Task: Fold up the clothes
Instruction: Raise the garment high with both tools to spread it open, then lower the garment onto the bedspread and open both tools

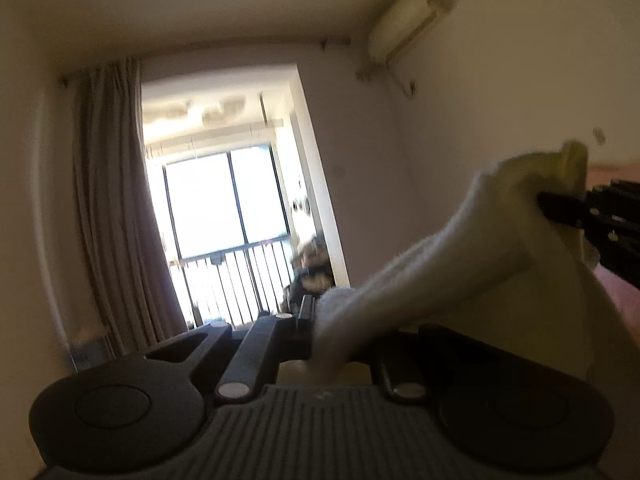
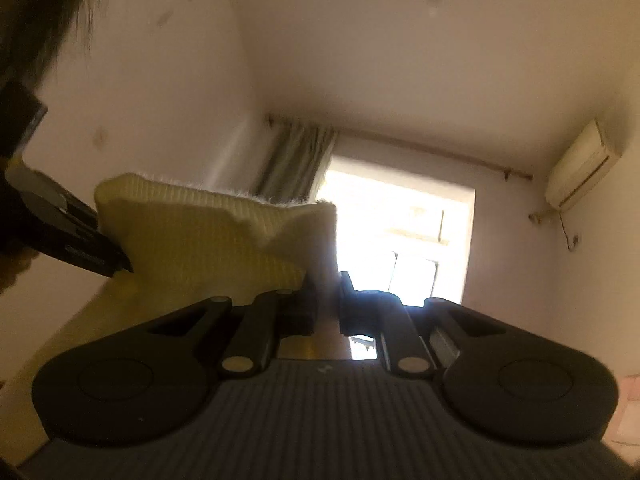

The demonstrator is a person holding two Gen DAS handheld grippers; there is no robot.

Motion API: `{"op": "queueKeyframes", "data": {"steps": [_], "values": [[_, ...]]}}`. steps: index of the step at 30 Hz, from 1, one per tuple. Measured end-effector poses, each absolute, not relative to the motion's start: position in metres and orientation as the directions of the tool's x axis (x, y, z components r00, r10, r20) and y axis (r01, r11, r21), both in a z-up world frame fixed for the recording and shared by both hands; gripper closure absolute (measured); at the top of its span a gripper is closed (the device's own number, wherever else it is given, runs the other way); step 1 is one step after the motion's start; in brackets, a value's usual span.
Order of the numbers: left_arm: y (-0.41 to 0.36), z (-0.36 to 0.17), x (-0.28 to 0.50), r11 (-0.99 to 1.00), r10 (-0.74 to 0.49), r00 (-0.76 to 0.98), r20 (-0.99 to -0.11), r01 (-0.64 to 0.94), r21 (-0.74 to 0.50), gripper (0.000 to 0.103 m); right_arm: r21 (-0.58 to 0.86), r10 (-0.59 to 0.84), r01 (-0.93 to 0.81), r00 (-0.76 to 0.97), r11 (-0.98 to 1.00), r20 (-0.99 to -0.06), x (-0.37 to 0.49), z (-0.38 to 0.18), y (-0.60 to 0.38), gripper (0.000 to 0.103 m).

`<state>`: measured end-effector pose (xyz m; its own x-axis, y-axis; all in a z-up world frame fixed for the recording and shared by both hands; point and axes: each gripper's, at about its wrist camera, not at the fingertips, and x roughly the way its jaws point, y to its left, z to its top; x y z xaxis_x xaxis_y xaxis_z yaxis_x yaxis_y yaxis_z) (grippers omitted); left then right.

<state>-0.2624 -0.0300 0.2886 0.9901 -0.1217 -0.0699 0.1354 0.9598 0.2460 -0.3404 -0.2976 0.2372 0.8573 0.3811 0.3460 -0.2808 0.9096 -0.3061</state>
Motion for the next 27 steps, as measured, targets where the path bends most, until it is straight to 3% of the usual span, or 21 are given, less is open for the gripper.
{"op": "queueKeyframes", "data": {"steps": [12, 14, 15, 17, 18, 20, 23, 27], "values": [[0.028, 0.154, 0.014, 0.988, -0.029, 0.941, -0.338, 0.079, 0.135, 0.093, -0.361, 0.308, -0.274, 0.951, 0.891, 0.037, -0.084, 0.161, -0.209, 0.095], [0.032, 0.114, 0.062, 0.984, 0.008, 0.919, -0.394, 0.063, 0.166, 0.085, -0.360, 0.286, -0.280, 0.957, 0.890, -0.037, -0.029, 0.136, -0.197, 0.095], [0.033, 0.088, 0.084, 0.981, 0.027, 0.898, -0.440, 0.061, 0.183, 0.081, -0.356, 0.275, -0.286, 0.958, 0.890, -0.083, -0.002, 0.119, -0.192, 0.094], [0.040, 0.024, 0.126, 0.979, 0.049, 0.815, -0.578, 0.075, 0.189, 0.057, -0.320, 0.273, -0.342, 0.932, 0.884, -0.239, 0.054, 0.075, -0.184, 0.088], [0.044, -0.009, 0.145, 0.978, 0.060, 0.761, -0.646, 0.084, 0.189, 0.054, -0.287, 0.267, -0.372, 0.899, 0.883, -0.347, 0.083, 0.048, -0.182, 0.085], [0.054, -0.070, 0.163, 0.979, 0.090, 0.639, -0.764, 0.083, 0.184, 0.060, -0.219, 0.224, -0.391, 0.813, 0.894, -0.538, 0.125, -0.003, -0.181, 0.082], [0.071, -0.102, 0.152, 0.986, 0.068, 0.642, -0.764, 0.072, 0.148, 0.052, -0.140, 0.175, -0.360, 0.714, 0.922, -0.678, 0.148, -0.048, -0.192, 0.082], [0.086, -0.078, 0.133, 0.992, 0.006, 0.677, -0.736, 0.090, 0.090, 0.046, -0.049, 0.217, -0.325, 0.729, 0.945, -0.649, 0.143, -0.047, -0.215, 0.068]]}}
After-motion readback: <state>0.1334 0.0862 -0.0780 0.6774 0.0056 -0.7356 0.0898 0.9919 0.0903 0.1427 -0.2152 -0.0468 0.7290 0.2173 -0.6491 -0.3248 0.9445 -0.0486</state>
